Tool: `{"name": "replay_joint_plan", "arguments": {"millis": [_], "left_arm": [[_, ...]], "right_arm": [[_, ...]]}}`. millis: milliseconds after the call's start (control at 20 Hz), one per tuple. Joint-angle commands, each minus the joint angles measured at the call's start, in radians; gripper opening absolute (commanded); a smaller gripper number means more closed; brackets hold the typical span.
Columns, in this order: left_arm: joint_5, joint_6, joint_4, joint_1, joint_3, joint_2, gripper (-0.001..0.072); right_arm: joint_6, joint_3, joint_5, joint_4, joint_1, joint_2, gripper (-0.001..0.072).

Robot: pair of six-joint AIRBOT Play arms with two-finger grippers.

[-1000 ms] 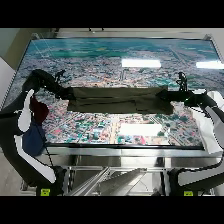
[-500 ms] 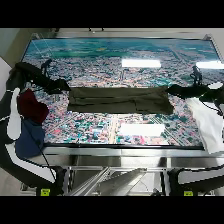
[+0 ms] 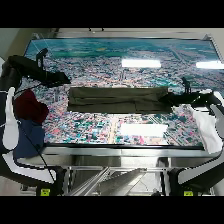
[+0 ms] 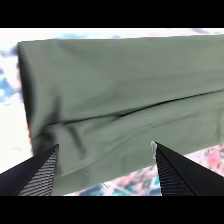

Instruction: Fold the shirts.

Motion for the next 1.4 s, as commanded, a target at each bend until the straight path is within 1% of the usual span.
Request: {"name": "replay_joint_plan", "arguments": {"millis": [0, 50, 100, 150, 250, 400, 450, 500, 650, 800, 950, 1050, 1100, 1200, 1350], "left_arm": [[-0.044, 0.000, 0.000, -0.118, 0.001, 0.002, 0.0641], [-0.060, 0.000, 0.002, -0.163, 0.001, -0.009, 0.0479], [-0.076, 0.000, 0.002, -0.200, 0.001, -0.023, 0.0155], [-0.099, 0.001, 0.002, -0.249, 0.001, -0.044, 0.0021], [-0.145, -0.001, 0.000, -0.343, 0.001, -0.109, 0.0021], [-0.196, -0.001, -0.001, -0.494, 0.001, -0.235, 0.0020], [-0.232, -0.005, -0.001, -0.542, 0.009, -0.271, 0.0020], [-0.247, -0.024, -0.001, -0.579, 0.043, -0.310, 0.0020], [-0.222, -0.062, -0.001, -0.665, 0.223, -0.438, 0.0020], [-0.172, -0.100, -0.001, -0.702, 0.389, -0.531, 0.0020], [-0.145, -0.124, -0.010, -0.692, 0.447, -0.560, 0.0020], [-0.129, -0.123, -0.102, -0.653, 0.418, -0.535, 0.0020], [-0.097, -0.122, -0.155, -0.626, 0.414, -0.514, 0.0020], [0.017, -0.096, -0.240, -0.555, 0.415, -0.433, 0.0020], [0.156, -0.048, -0.265, -0.407, 0.415, -0.200, 0.0019]], "right_arm": [[-0.032, 0.017, 0.032, 0.060, 0.020, -0.014, 0.0023], [-0.031, 0.035, 0.042, 0.060, 0.024, -0.013, 0.0024], [-0.030, 0.056, 0.061, 0.060, 0.025, -0.009, 0.0024], [-0.018, 0.080, 0.087, 0.060, 0.025, 0.001, 0.0024], [0.022, 0.129, 0.143, 0.060, 0.024, 0.040, 0.0024], [0.080, 0.194, 0.241, 0.060, 0.025, 0.142, 0.0024], [0.090, 0.203, 0.260, 0.060, 0.027, 0.180, 0.0024], [0.113, 0.204, 0.270, 0.059, 0.032, 0.220, 0.0024], [0.129, 0.204, 0.317, 0.060, 0.076, 0.308, 0.0024], [0.135, 0.204, 0.317, 0.057, 0.126, 0.347, 0.0024], [0.151, 0.204, 0.313, 0.056, 0.143, 0.347, 0.0024], [0.150, 0.204, 0.301, 0.055, 0.147, 0.347, 0.0024], [0.150, 0.204, 0.292, 0.050, 0.147, 0.347, 0.0024], [0.184, 0.205, 0.272, 0.024, 0.147, 0.347, 0.0024], [0.239, 0.223, 0.255, 0.024, 0.173, 0.350, 0.0024]]}}
